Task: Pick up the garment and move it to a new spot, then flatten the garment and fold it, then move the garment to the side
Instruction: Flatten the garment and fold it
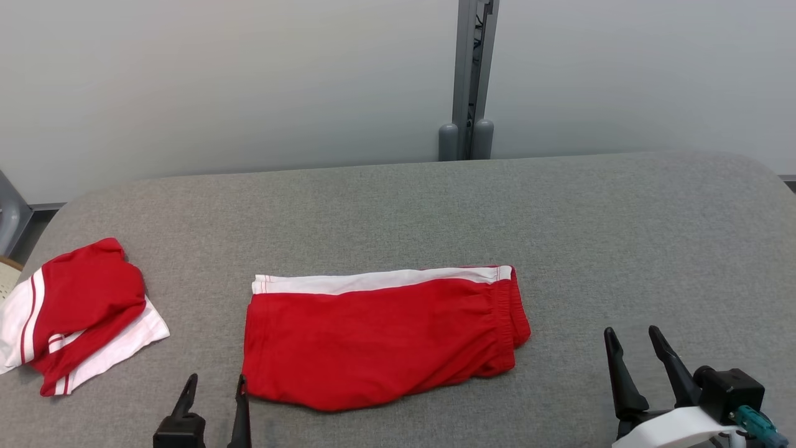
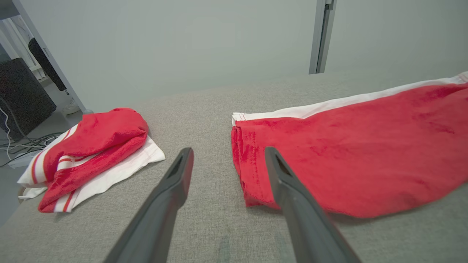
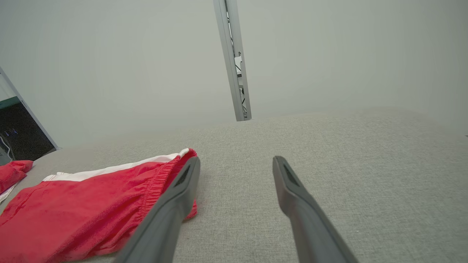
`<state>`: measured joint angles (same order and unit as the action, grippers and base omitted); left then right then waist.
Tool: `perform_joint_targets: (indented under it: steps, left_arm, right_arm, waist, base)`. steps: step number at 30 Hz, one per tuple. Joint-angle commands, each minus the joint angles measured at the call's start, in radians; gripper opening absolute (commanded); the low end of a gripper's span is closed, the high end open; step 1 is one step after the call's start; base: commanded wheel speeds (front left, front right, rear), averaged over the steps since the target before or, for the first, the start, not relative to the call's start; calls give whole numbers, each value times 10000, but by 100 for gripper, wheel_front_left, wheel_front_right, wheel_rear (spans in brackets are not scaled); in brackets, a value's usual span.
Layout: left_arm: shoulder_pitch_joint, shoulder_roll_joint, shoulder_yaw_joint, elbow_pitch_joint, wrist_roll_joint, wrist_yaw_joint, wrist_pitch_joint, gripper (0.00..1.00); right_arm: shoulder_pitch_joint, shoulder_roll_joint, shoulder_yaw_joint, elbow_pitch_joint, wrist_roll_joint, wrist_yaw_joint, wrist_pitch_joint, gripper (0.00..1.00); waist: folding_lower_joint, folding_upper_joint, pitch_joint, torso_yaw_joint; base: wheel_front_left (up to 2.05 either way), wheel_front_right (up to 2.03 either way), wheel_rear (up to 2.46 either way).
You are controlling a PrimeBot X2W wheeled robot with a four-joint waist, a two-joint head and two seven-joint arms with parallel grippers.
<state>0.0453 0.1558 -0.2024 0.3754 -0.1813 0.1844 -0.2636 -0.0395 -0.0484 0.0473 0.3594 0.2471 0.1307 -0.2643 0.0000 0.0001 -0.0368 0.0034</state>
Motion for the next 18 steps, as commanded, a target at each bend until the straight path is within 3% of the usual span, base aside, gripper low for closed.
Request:
perform_joint_targets:
  steps: [1, 10, 18]
  left_arm:
    - [111, -87, 105, -51, 165, -100, -11, 100]
    - [-89, -583, 342, 67, 692, -786, -11, 100]
    - [-314, -776, 518, 164, 949, -1094, -11, 100]
  right_arm:
    - [74, -52, 69, -20, -34, 1, 3, 100]
    - [-448, -54, 375, 364, 234, 1, 3, 100]
    - [-1578, -57, 540, 1406, 256, 1, 5, 100]
  waist:
    - [0, -1, 36, 63]
    - [0, -1, 402, 883]
    - [0, -1, 1027, 1779]
  base:
    - [0, 0, 0]
    - [0, 0, 0]
    - [0, 0, 0]
